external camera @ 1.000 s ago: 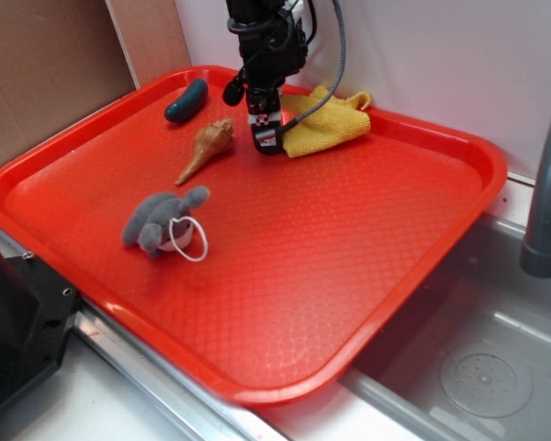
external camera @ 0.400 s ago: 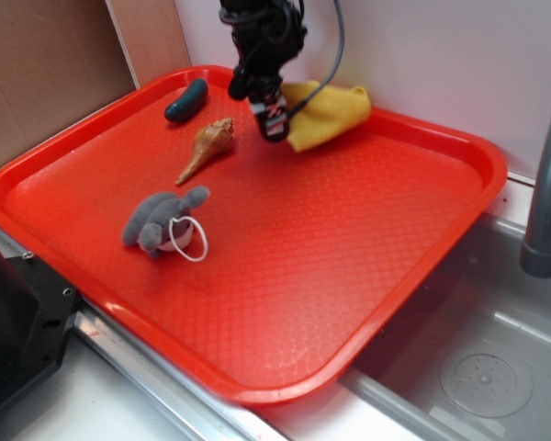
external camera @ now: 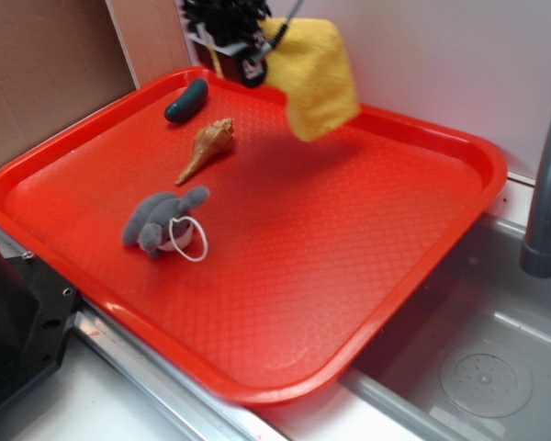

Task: Grab the yellow cloth.

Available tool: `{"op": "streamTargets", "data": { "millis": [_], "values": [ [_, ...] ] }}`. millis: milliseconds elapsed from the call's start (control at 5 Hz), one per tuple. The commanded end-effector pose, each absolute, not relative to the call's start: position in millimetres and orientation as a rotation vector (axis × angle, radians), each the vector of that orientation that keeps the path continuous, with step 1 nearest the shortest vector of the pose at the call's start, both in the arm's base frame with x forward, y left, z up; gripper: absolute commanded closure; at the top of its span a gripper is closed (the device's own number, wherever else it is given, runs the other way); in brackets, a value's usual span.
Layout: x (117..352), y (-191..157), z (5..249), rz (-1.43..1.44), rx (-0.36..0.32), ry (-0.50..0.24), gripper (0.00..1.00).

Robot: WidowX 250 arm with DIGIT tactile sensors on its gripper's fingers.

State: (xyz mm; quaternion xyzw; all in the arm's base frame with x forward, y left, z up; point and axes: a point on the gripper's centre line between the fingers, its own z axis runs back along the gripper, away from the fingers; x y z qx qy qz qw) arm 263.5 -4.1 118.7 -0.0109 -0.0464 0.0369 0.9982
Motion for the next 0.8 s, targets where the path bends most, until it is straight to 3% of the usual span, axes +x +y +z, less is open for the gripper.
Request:
{"op": "streamTargets", "data": {
  "millis": [0,200,400,600],
  "values": [
    [223.0,-4.9,180.5,0.314,-0.034,-0.146,1.00],
    [198.2,1.7,181.1,0.369,-0.075,-0.098,1.00],
    [185.6,2.1,174.1,0.396,-0.073,-0.085,1.00],
    [191.2,3.6,167.2,0.385,-0.107,-0.033,1.00]
  ]
}}
